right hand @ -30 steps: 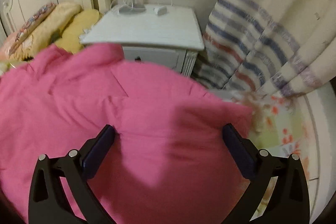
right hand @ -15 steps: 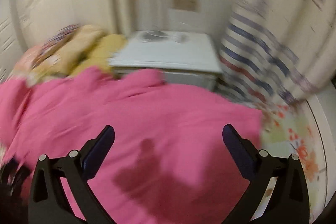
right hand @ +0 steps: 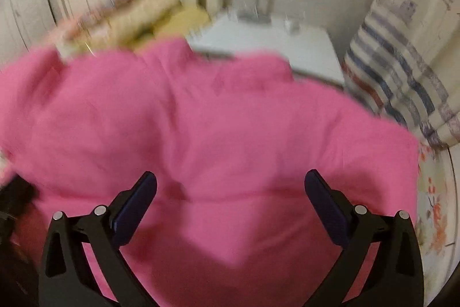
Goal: Fold large clothes
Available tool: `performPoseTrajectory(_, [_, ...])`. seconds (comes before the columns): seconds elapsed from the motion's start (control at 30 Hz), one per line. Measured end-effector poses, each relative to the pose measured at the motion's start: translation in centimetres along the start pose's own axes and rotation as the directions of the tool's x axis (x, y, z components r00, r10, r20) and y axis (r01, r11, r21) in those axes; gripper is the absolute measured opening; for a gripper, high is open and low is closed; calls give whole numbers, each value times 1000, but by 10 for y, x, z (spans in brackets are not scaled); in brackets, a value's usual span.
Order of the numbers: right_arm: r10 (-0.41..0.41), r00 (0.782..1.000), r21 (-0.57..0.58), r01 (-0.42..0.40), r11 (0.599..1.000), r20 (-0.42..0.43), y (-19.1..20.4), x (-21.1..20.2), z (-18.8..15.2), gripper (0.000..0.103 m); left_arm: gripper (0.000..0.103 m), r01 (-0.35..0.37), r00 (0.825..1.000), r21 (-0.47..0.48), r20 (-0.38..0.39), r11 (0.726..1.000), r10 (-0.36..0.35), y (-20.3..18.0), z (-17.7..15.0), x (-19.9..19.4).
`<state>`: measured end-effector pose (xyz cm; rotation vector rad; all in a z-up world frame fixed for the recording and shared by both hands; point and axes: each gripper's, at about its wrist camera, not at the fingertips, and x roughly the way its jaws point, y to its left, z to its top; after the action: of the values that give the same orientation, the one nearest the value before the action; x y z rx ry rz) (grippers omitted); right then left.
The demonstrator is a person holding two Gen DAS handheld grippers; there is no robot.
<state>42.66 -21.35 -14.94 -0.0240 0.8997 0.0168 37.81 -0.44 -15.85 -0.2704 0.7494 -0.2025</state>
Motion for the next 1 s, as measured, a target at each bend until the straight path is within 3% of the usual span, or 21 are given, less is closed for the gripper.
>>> performPoseTrajectory(0.1, [-19,1000,-63,20,998,10,21,6,7,99,101,10,1000,-18,10,1000,-10,4,1,-2])
performPoseTrajectory(0.17, [-46,992,-125,32,992,-113,35,44,3,99,101,15,1000,-23,10,1000,-15,6,1,-2])
performPoseTrajectory(0.27, [1,993,-35,-6,999,-122,21,45,7,99,101,13,1000,-19,4,1000,-13,7,2,0])
performPoseTrajectory(0.47, [-6,998,65,2,998,59,-17,-36,-15,99,101,0,1000,-11,6,1000,0,6,1,0])
performPoseTrajectory(0.6, [-54,997,130,47,990,52,-48,-65,-52,99,101,-29,1000,16,13,999,29,-1,1,0])
performPoseTrajectory(0.73, [-99,995,136,94,986,29,-59,-67,-81,99,101,-49,999,50,22,998,48,-6,0,-1])
performPoseTrajectory(0.83, [-111,993,142,115,983,-31,-64,-44,-103,99,101,-52,998,58,23,997,51,-8,0,-2])
performPoseTrajectory(1.0, [-172,985,90,173,981,-20,-53,-30,-109,99,101,-31,999,22,25,999,30,0,3,-10])
